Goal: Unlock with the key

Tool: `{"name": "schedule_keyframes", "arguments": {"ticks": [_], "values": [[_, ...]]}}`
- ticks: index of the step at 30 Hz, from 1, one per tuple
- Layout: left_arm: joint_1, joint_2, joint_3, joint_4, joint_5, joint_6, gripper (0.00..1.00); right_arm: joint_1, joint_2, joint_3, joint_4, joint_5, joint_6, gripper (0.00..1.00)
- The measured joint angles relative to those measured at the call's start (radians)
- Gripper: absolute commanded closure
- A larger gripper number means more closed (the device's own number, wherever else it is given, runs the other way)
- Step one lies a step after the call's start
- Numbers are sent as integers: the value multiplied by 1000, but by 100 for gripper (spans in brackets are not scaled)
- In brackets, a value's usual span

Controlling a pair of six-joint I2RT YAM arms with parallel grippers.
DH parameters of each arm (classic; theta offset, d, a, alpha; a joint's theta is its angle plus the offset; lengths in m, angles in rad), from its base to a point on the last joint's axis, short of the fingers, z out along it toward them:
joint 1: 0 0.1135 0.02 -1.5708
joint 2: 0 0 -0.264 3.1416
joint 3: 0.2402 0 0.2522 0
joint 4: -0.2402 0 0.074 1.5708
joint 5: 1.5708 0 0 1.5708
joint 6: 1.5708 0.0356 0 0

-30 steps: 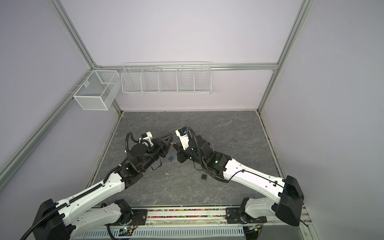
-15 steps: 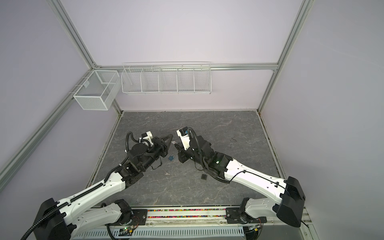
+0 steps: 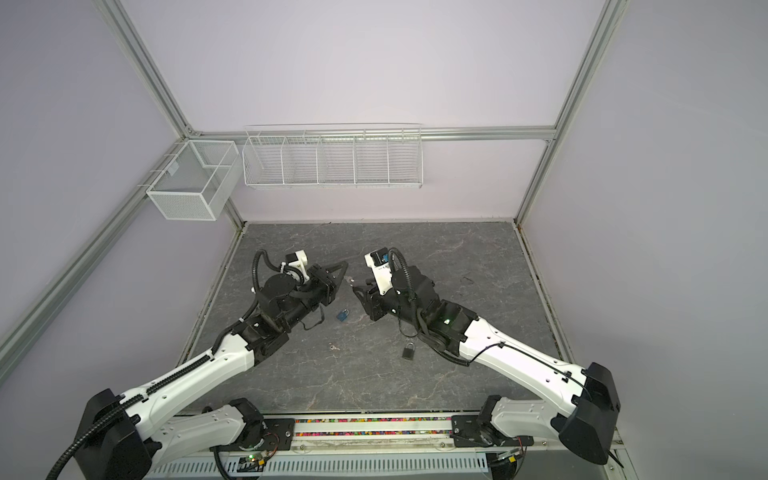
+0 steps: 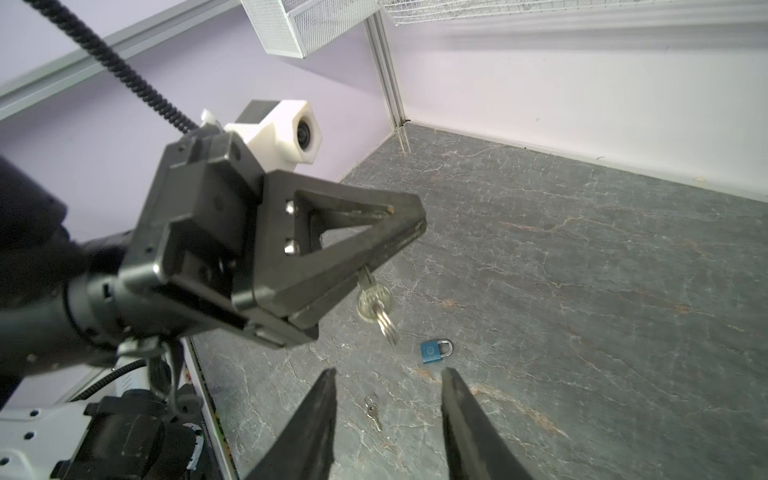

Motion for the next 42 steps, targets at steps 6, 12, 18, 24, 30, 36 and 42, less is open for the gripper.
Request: {"name": "schedule_keyframes", "arguments": {"ticks": [6,12,18,24,30,36,42], "values": [[32,74,103,20,181,239,100,-176,-76,-10,-7,-263,112,45],[32,132,135,82,345,435,100,-301,-84,-43,53,-515,277,50],[32,146,135,159,429,533,100,-305,-73,-69,174,-637,374,54],[32,148,135,243,487,560,100,-309,-13,-73,260,-687,425,58],[32,154,135,280,521,562,100,-309,17,-82,333,-714,458,67],[32,154,135,280,528,577,100,-309,26,-97,390,-724,480,70],[32,154,136,280,528,580,100,-309,52,-106,445,-737,503,71]]}}
